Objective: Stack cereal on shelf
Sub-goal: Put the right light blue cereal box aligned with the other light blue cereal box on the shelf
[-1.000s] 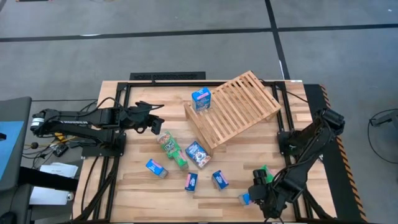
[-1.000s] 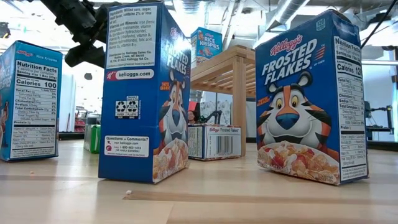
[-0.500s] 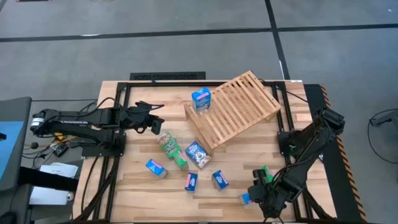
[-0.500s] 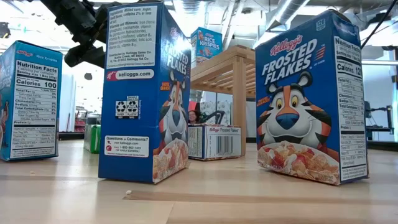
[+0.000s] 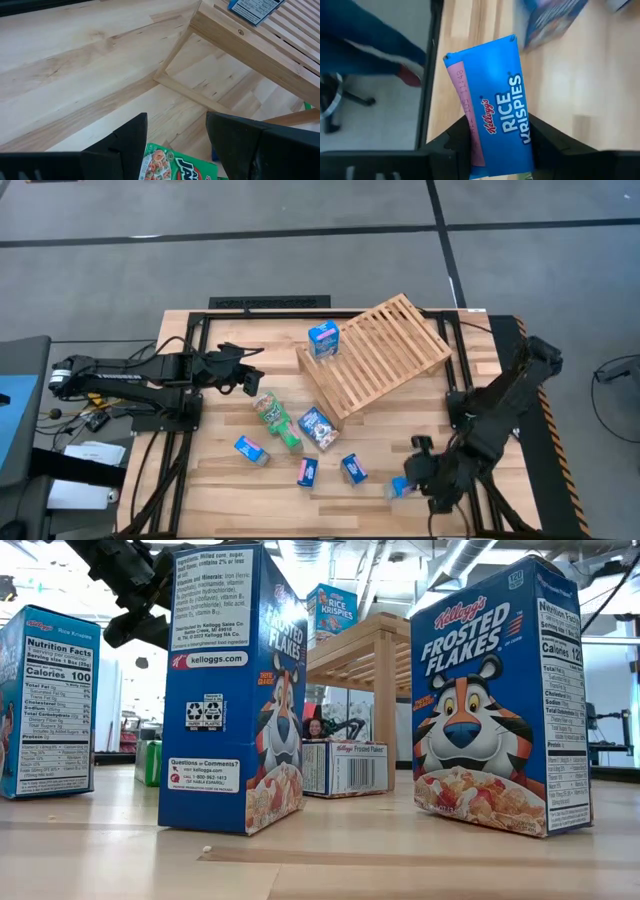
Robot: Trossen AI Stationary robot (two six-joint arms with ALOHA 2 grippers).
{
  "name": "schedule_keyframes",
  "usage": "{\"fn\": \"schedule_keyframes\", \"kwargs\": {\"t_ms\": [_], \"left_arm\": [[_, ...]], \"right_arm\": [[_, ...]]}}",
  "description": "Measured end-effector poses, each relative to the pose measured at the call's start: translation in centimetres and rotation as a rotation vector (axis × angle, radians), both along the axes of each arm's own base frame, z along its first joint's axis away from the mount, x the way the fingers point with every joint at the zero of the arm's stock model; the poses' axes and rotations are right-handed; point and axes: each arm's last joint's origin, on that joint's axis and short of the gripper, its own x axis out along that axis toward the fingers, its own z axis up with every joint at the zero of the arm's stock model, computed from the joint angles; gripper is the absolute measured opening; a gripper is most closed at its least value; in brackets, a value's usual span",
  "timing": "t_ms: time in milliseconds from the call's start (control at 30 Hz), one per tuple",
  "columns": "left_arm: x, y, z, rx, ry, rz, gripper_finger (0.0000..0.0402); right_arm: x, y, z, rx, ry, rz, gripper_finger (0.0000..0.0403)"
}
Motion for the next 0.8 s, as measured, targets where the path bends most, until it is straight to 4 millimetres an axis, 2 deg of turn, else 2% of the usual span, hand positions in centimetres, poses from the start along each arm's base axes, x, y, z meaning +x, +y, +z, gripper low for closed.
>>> {"fn": "schedule_keyframes", "kwargs": {"t_ms": [233,500,633,800], "left_arm": [[0.0,0.0,0.0,0.004,0.003,-0.003,0.0192],[0.0,0.1,0.0,0.042,0.015,0.015,0.0192],[-0.1,0.1,0.0,0.06,0.021,0.023,0.0192],[-0.1,0.1,0.0,0.071,0.033,0.015,0.0192]], "right_arm": [[-0.4,-6.8,5.3,0.029,-0.224,-0.076,0.0165],[0.5,-14.0,11.2,-0.251,-0.518,-0.179,0.0163],[1.7,-16.2,12.7,-0.395,-0.536,-0.165,0.0163],[3.8,-17.9,13.2,-0.432,-0.512,-0.058,0.0163]]}}
